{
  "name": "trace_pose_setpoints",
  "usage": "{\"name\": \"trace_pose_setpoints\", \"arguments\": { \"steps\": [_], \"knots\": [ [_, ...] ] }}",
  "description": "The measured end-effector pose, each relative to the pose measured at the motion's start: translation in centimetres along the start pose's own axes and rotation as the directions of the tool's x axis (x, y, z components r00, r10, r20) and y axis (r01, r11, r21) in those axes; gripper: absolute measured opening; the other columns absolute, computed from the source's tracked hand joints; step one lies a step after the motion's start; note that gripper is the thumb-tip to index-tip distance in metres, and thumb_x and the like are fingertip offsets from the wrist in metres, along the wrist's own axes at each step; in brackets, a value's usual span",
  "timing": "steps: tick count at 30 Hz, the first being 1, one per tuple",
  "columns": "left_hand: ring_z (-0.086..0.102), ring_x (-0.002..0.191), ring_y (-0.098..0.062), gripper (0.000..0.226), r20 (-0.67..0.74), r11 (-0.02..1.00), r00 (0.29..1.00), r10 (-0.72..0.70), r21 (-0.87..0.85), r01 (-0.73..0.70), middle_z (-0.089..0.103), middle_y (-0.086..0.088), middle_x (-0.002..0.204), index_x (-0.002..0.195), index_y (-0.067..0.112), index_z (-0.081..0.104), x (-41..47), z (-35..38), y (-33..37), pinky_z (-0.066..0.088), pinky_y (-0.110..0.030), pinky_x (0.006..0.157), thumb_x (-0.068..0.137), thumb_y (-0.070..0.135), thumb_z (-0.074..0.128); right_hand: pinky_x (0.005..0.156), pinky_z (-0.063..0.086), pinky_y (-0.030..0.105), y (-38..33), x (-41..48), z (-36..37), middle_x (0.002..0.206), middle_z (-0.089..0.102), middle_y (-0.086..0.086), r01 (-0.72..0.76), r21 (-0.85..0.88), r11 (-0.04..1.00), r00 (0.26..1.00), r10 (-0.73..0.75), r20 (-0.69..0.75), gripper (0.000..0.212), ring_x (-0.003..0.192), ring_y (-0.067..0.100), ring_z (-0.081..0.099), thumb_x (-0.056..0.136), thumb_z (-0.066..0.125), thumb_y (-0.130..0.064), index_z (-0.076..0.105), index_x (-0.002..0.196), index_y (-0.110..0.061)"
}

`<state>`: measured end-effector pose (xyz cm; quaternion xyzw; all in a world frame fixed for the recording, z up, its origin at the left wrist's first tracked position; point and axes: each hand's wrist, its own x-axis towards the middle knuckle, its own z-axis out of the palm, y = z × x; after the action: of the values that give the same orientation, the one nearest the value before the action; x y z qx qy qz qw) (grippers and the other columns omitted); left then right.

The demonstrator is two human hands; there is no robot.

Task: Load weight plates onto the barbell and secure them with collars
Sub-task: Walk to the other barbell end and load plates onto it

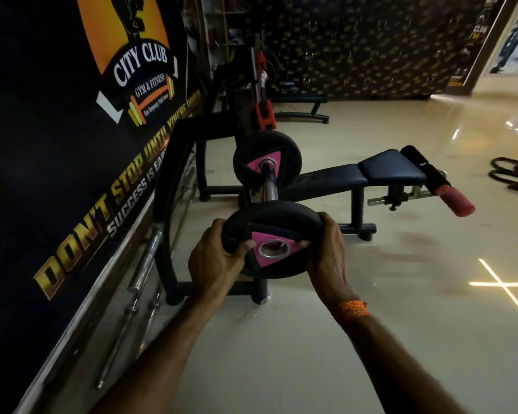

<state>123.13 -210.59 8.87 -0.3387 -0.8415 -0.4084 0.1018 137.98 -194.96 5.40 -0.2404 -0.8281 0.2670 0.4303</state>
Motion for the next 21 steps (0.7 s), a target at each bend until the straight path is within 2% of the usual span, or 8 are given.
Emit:
{"name": "trace_pose_setpoints", "arguments": {
  "steps": [3, 7, 12, 14, 16, 18, 20, 21],
  "knots": [
    [0.054, 0.080, -0.007, 0.066, 0.002, 1.000, 1.000, -0.013, -0.006, 0.013, 0.070, -0.001, 0.095, 0.113, 0.017, 0.062, 0.7, 0.6, -0.6, 0.029, -0.014, 0.059, 0.074, 0.070, 0.063, 0.092, 0.055, 0.040, 0.6, 0.5, 0.5, 0.125, 0.052, 0.006, -0.016, 0.006, 1.000, 1.000, 0.016, 0.017, 0.058, 0.111, 0.019, 0.055, 0.094, 0.064, -0.019, 0.035, 0.144, -0.015],
    [0.066, 0.088, -0.016, 0.080, 0.031, 0.999, 0.999, -0.040, -0.029, 0.041, 0.070, 0.000, 0.099, 0.116, 0.020, 0.060, 1.2, 2.2, -2.1, 0.044, -0.027, 0.068, 0.068, 0.084, 0.049, 0.095, 0.052, 0.034, 1.5, 0.6, 1.3, 0.127, 0.051, 0.007, -0.030, 0.004, 1.000, 0.999, 0.029, 0.030, 0.059, 0.113, 0.017, 0.054, 0.093, 0.061, -0.027, 0.036, 0.145, -0.014],
    [0.065, 0.094, -0.015, 0.078, 0.032, 0.998, 0.999, -0.033, -0.046, 0.035, 0.070, -0.001, 0.107, 0.124, 0.021, 0.058, 3.0, 3.4, -2.2, 0.039, -0.024, 0.069, 0.072, 0.080, 0.051, 0.093, 0.052, 0.032, 2.5, 2.3, 2.5, 0.126, 0.051, 0.006, -0.054, 0.007, 0.999, 0.998, 0.054, 0.034, 0.057, 0.111, 0.018, 0.054, 0.094, 0.062, -0.025, 0.036, 0.144, -0.015],
    [0.066, 0.104, -0.019, 0.073, 0.028, 0.999, 0.999, -0.039, -0.031, 0.040, 0.069, -0.002, 0.118, 0.133, 0.022, 0.055, 4.4, 4.0, -2.2, 0.041, -0.024, 0.074, 0.079, 0.070, 0.060, 0.089, 0.055, 0.035, 2.9, 3.8, 3.0, 0.123, 0.051, 0.004, -0.056, -0.016, 0.998, 0.998, 0.056, 0.027, 0.054, 0.107, 0.015, 0.053, 0.095, 0.064, -0.022, 0.037, 0.141, -0.016],
    [0.060, 0.122, -0.021, 0.074, 0.000, 0.999, 1.000, 0.027, -0.031, -0.027, 0.060, -0.002, 0.138, 0.146, 0.022, 0.044, 5.9, 5.1, -2.1, 0.049, -0.031, 0.085, 0.084, 0.052, 0.069, 0.084, 0.058, 0.039, 3.3, 5.7, 3.8, 0.125, 0.050, 0.004, -0.056, -0.060, 0.997, 0.998, 0.056, 0.003, 0.051, 0.105, 0.015, 0.053, 0.096, 0.064, -0.023, 0.038, 0.139, -0.015],
    [0.047, 0.139, -0.024, 0.087, -0.013, 0.989, 0.989, 0.145, -0.023, -0.146, 0.043, -0.003, 0.156, 0.155, 0.025, 0.029, 7.9, 6.3, -2.0, 0.051, -0.041, 0.099, 0.083, 0.032, 0.077, 0.092, 0.058, 0.042, 3.6, 7.7, 4.7, 0.141, 0.046, 0.007, -0.035, -0.083, 0.996, 0.999, 0.036, 0.004, 0.058, 0.119, 0.020, 0.054, 0.095, 0.061, -0.027, 0.034, 0.146, -0.015],
    [0.038, 0.145, -0.025, 0.098, -0.005, 0.976, 0.976, 0.217, -0.027, -0.217, 0.030, -0.004, 0.162, 0.156, 0.029, 0.016, 10.2, 7.4, -2.2, 0.048, -0.039, 0.103, 0.081, 0.018, 0.079, 0.106, 0.049, 0.042, 4.2, 9.6, 5.7, 0.160, 0.032, 0.010, 0.008, -0.132, 0.991, 1.000, -0.005, 0.022, 0.074, 0.141, 0.027, 0.043, 0.094, 0.063, -0.024, 0.023, 0.157, -0.017],
    [0.039, 0.144, -0.025, 0.098, 0.002, 0.972, 0.973, 0.232, -0.037, -0.232, 0.028, -0.004, 0.163, 0.156, 0.031, 0.013, 11.3, 7.8, -2.4, 0.048, -0.037, 0.102, 0.082, 0.018, 0.077, 0.108, 0.048, 0.043, 4.6, 10.6, 6.2, 0.164, 0.026, 0.010, 0.019, -0.156, 0.988, 0.999, -0.015, 0.030, 0.080, 0.147, 0.029, 0.036, 0.094, 0.065, -0.021, 0.018, 0.159, -0.020]
  ]
}}
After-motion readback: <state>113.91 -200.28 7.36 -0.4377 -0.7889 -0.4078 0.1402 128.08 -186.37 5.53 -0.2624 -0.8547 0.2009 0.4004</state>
